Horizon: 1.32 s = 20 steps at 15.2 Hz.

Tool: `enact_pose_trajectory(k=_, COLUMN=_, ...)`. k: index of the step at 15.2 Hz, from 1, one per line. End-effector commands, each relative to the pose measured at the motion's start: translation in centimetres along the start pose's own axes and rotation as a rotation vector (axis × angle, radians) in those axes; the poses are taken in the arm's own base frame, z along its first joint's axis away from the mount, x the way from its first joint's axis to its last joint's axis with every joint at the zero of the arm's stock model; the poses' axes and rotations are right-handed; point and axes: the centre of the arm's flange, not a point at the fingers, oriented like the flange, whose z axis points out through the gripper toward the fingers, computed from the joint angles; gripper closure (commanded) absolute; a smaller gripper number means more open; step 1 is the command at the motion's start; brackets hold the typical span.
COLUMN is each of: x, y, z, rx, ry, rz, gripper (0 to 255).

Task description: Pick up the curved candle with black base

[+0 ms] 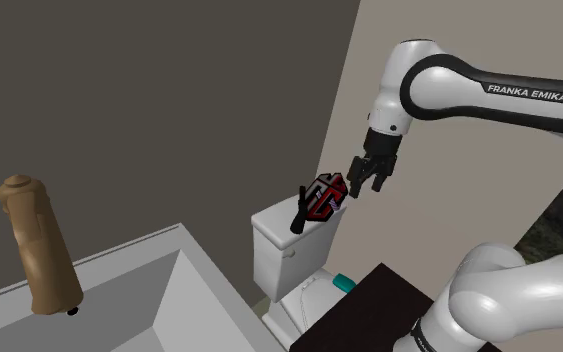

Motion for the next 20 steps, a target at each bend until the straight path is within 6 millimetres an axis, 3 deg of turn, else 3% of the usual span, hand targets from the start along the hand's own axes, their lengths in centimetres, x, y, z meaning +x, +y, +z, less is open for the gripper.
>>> enact_pose_trajectory(k=1, x=0.0, y=0.0, z=0.0, rx=0.000, ry=0.000, rz=0.000, gripper=0)
enact_pose_trajectory(k=20, x=19.7, y=7.4, z=11.4, rx=-0.168, ry=0.009, rz=-0.225, gripper=0)
